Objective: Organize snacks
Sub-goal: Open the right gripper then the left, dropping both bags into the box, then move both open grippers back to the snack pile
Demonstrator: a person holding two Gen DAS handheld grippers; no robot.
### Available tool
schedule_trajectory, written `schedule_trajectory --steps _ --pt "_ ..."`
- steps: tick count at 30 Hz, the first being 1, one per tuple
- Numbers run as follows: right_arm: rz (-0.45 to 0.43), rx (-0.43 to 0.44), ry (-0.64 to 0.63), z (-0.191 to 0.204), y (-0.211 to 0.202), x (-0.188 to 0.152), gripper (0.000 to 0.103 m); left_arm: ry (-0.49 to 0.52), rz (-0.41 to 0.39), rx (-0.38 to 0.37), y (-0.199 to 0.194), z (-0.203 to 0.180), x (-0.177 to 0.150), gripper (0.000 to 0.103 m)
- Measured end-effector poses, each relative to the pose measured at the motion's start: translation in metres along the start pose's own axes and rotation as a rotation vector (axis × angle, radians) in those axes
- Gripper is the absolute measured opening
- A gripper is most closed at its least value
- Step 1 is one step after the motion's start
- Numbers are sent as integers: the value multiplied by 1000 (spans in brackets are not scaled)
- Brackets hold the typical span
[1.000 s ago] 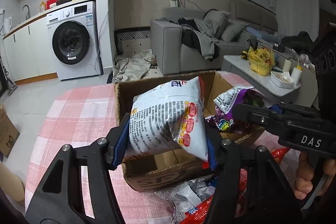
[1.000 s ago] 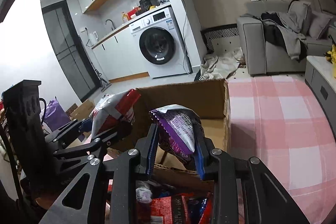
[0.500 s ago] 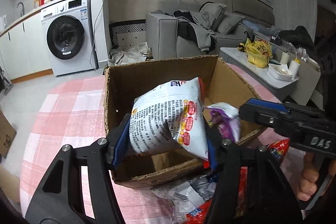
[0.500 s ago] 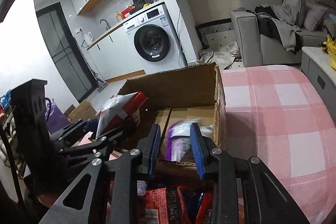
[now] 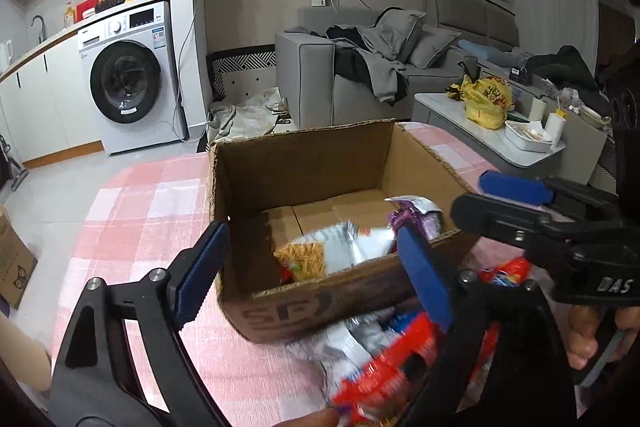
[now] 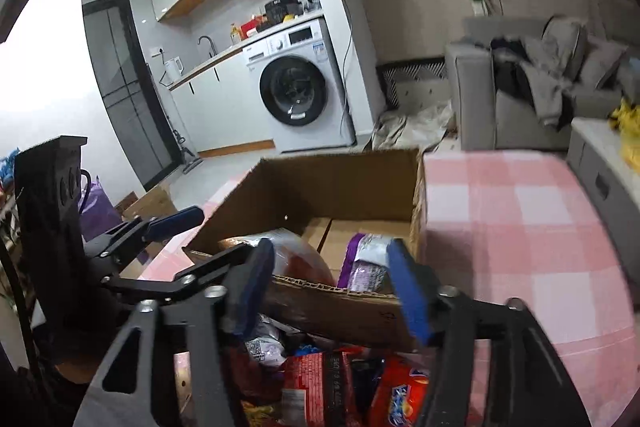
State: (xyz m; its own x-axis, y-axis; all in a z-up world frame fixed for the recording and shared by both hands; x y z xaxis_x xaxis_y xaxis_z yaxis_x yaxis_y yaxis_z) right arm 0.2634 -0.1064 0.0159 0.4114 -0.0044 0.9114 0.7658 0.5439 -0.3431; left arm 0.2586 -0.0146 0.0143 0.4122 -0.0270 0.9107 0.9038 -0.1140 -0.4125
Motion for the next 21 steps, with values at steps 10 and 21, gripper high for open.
schedule_trajectory --steps 10,21 --pt "-24 -69 -57 4 -60 -4 103 -9 -13 33 -83 4 -23 103" --pt "16 -136 -75 6 -88 -31 103 -73 20 69 -143 25 -82 103"
Point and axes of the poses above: each gripper's, at about its wrist camera, not at the fingertips, and y roughly the way its jaws point, z to its left, x to its top, the point moved 5 cm from there along y, roughly the way its jaws point, and after that the axes turned 9 degrees about -z, right-handed, at the moved point
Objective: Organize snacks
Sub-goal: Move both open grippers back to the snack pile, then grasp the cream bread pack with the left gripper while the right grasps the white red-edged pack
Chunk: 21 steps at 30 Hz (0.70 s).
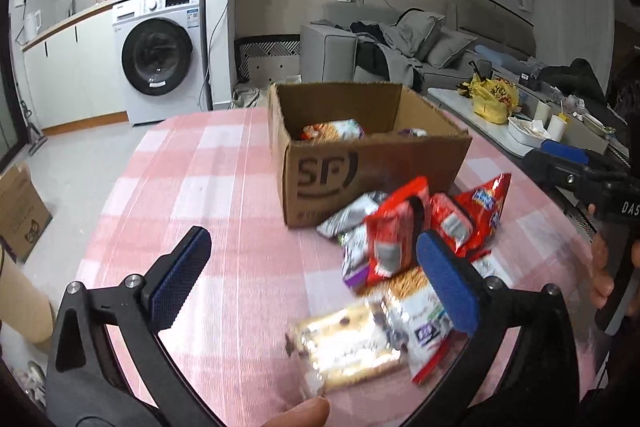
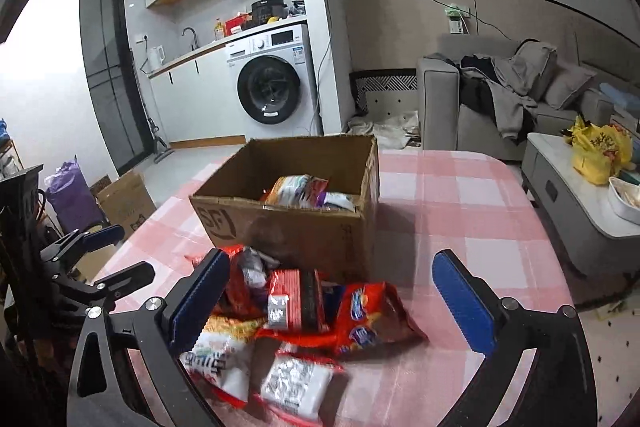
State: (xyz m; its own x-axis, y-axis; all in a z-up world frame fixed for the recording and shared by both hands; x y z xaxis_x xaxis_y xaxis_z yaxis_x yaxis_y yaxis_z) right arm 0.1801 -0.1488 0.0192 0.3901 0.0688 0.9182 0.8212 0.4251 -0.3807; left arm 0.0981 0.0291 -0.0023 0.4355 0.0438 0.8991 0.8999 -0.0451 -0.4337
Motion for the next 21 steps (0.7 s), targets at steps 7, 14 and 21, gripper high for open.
schedule_trajectory --steps 7,14,21 --pt "43 -44 3 -7 -10 -25 103 -8 47 0 -6 -1 -22 103" --pt "134 -35 -13 -5 4 -52 103 -10 89 0 -2 -5 -37 103" --pt "223 5 -20 1 22 -78 103 -28 127 -13 6 -3 -43 103"
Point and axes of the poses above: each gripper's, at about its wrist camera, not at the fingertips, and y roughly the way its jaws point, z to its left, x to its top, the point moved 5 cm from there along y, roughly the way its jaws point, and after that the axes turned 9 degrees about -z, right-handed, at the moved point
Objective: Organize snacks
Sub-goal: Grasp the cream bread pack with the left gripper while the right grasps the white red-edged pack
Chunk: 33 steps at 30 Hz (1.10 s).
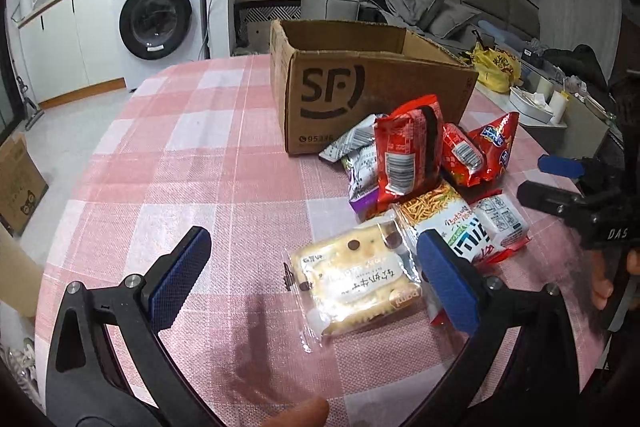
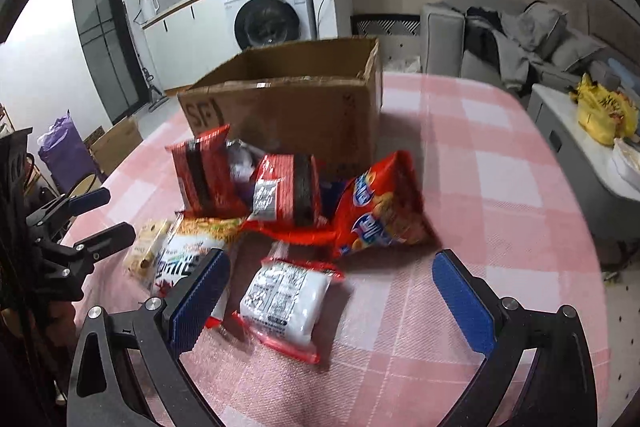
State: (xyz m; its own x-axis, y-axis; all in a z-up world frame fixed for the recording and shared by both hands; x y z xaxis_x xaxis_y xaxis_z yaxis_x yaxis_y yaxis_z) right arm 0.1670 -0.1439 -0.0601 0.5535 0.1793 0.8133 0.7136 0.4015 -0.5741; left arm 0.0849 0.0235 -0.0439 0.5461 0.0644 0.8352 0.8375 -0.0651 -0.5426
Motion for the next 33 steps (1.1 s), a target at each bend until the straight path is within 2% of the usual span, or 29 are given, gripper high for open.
schedule_trajectory --steps 6,13,18,22,28,33 --pt "40 39 12 4 13 -10 103 -12 35 -12 9 0 -7 103" --pt "71 37 14 2 24 -16 103 -35 58 -35 17 -2 -12 103" --pt "89 23 -10 3 30 -20 103 -15 74 -51 20 -11 -15 103" --pt "116 3 -36 4 36 -24 103 15 93 -34 26 -15 -19 103" --pt "130 2 -32 0 40 -28 103 -9 122 -17 33 -7 -24 103" --pt "145 -9 -37 -6 39 -29 103 38 170 55 41 2 -30 103"
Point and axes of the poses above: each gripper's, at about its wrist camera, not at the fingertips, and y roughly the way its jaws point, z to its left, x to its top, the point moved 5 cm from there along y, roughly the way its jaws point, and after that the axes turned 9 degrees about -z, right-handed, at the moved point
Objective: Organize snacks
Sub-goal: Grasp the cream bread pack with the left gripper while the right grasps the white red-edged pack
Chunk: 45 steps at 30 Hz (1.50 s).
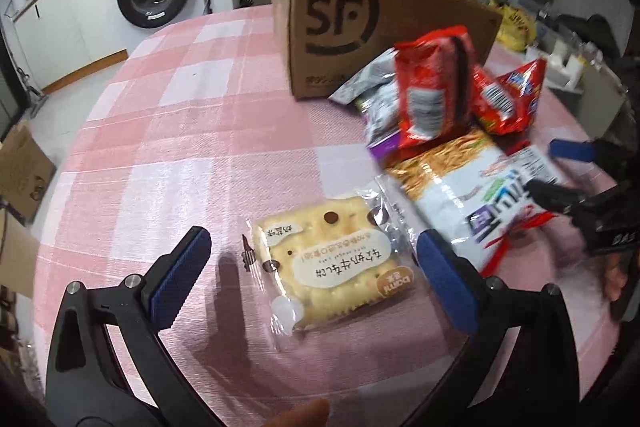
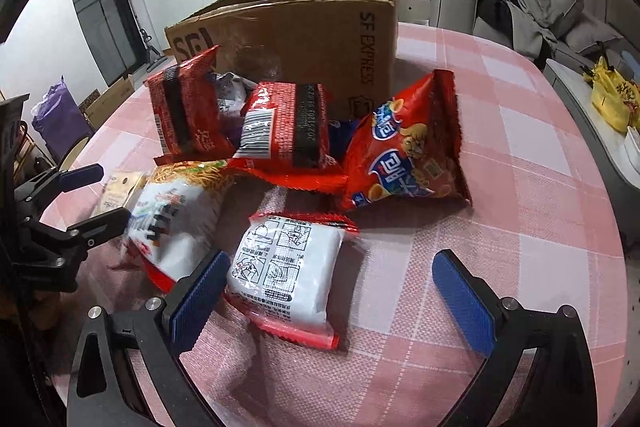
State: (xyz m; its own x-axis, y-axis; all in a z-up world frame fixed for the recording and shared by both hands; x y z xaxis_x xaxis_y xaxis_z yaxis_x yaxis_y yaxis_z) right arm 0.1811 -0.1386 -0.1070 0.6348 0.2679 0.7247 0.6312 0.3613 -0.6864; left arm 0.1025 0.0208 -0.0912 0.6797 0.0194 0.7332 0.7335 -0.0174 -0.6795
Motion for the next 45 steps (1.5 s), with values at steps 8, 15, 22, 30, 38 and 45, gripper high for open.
schedule_trajectory --steps 8,15,22,30,38,45 --pt "9 1 -27 10 1 -2 103 34 49 -7 10 -1 -6 103" --pt "38 -20 -14 -3 3 -5 103 32 68 -21 15 3 -8 103" --pt "35 7 -40 1 -1 -7 102 69 49 -74 8 -3 -11 82" --pt "15 49 -54 12 -8 -5 99 89 9 -116 0 -8 -11 62" --pt "26 71 -48 15 -7 -6 79 73 -8 -118 -10 -8 -10 62" --pt "35 94 -110 27 -12 -12 53 46 -37 -115 -19 -1 -4 62"
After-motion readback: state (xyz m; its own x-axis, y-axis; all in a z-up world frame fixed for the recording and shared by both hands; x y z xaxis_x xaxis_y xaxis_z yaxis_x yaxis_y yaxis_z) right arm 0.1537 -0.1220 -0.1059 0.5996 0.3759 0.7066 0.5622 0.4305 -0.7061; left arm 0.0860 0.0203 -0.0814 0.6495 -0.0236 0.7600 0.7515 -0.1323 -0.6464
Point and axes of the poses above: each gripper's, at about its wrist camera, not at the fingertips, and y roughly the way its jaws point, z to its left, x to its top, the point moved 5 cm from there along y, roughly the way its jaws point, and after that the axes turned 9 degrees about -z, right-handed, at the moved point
